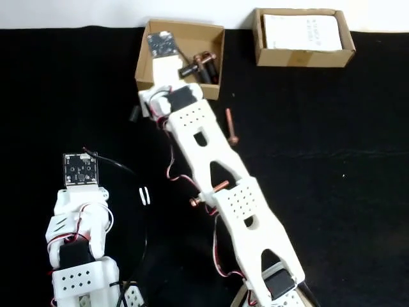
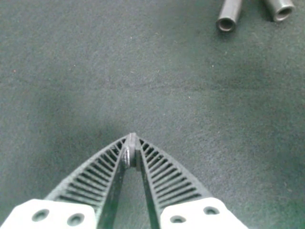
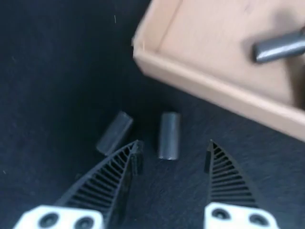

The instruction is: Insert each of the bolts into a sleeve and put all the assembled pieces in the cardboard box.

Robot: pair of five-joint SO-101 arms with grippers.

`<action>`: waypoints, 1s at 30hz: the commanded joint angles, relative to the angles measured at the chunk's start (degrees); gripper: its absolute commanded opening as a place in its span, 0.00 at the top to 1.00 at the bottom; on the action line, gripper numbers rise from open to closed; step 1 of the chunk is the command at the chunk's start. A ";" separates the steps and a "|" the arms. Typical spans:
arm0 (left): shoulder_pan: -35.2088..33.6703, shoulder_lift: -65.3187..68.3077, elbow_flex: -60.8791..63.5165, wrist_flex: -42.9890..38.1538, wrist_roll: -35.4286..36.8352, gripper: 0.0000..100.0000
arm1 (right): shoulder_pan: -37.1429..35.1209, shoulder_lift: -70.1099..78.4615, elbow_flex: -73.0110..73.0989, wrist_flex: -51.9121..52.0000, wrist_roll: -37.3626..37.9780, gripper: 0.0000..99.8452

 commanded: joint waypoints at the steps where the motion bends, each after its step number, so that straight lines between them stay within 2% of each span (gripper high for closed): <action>1: -0.48 -0.75 1.54 -0.18 -0.26 0.99 | -0.31 3.12 -3.03 -1.45 0.00 0.79; 6: -0.48 -0.75 1.54 -0.18 -0.26 0.99 | -0.22 9.36 -3.12 -2.07 0.00 0.79; 11: -0.48 -0.75 1.54 -0.18 -0.26 0.99 | 1.71 13.76 -3.21 -10.86 0.26 0.79; 16: -0.48 -0.75 1.54 -0.18 -0.26 0.99 | 1.98 14.02 -3.21 -12.26 0.26 0.79; 19: -0.48 -0.75 1.54 -0.18 -0.26 0.99 | 1.98 13.93 -3.21 -8.92 0.26 0.81; 25: -0.48 -0.75 1.54 -0.18 -0.26 0.99 | 1.98 14.29 -7.60 1.27 5.45 0.99; 30: -0.48 -0.75 1.54 -0.18 -0.26 0.99 | 2.95 13.93 -13.67 10.42 5.71 0.99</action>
